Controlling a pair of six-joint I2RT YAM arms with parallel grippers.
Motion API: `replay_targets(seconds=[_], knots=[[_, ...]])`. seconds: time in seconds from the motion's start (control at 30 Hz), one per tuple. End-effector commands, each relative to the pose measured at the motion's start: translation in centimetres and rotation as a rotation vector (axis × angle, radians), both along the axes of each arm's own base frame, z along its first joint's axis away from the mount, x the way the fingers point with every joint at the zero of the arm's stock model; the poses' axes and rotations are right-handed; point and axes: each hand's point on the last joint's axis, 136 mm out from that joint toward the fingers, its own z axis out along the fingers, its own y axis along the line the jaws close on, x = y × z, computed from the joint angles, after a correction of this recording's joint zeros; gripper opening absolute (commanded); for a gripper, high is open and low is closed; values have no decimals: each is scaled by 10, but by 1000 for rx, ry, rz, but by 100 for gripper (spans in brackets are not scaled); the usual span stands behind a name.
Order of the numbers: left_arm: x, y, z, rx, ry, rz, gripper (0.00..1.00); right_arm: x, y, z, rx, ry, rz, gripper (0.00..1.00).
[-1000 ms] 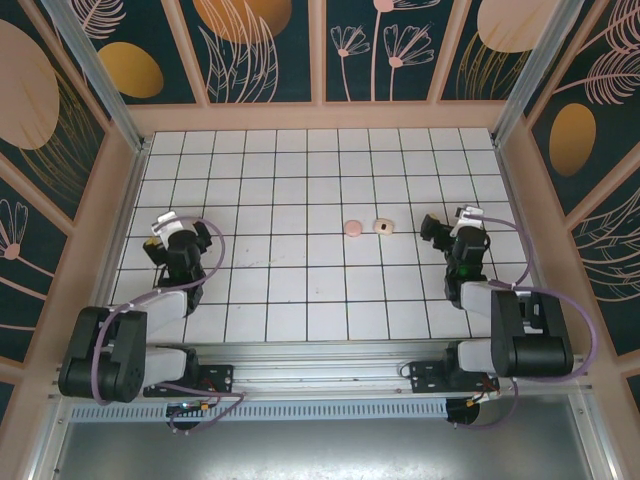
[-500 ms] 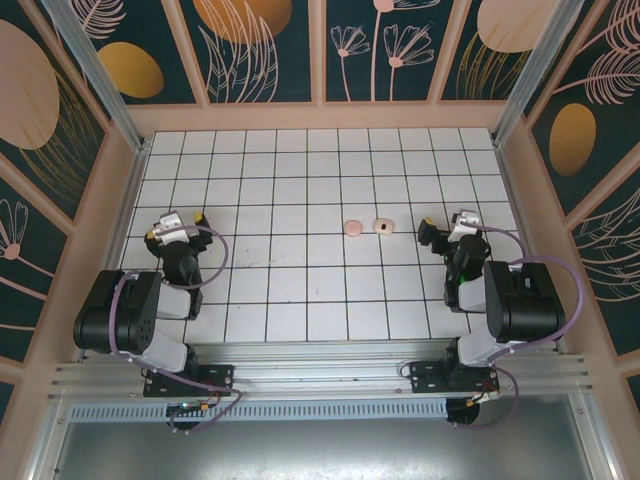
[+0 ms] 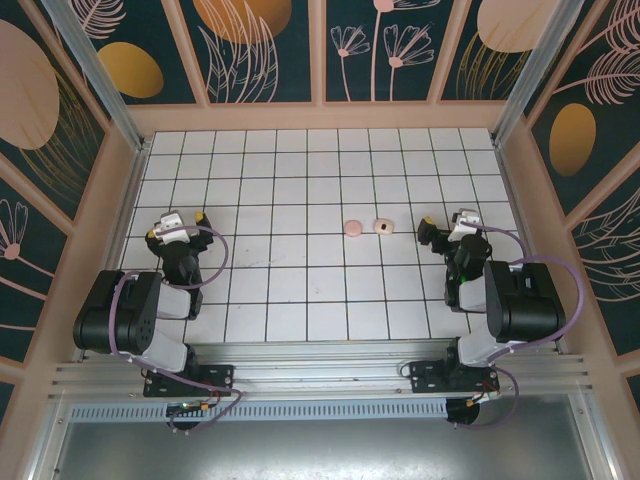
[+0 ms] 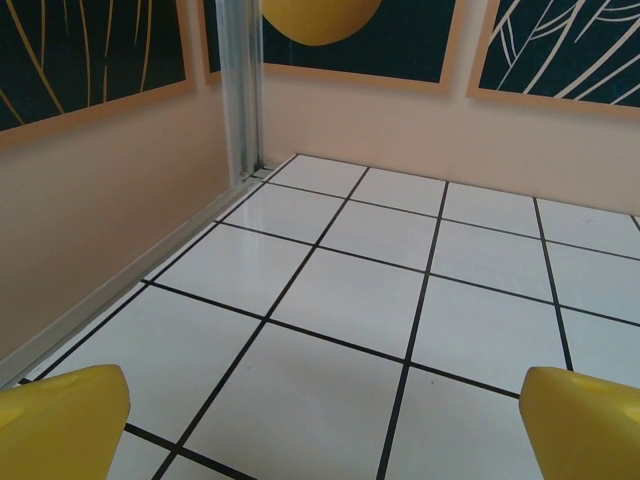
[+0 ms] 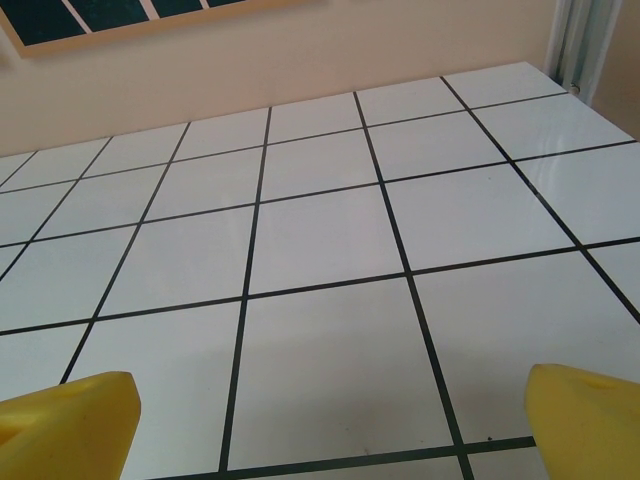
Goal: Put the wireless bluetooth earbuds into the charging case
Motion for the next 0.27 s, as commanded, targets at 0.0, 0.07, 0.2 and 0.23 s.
replay_targets(seconds=[0.0,0.07,0.2,0.23], knots=[[6,-5,8,8,-24,-37,99,7,-2,18,-17,-69,1,99],[6,-5,8,5,-24,-38,99,7,-2,18,-17,-69,0,99],[4,-6,9,11,-29,-41,99,6,-1,19,-15,-72,4,99],[4,-5,10,10,-31,-40,99,6,-2,19,-15,-72,3,99]])
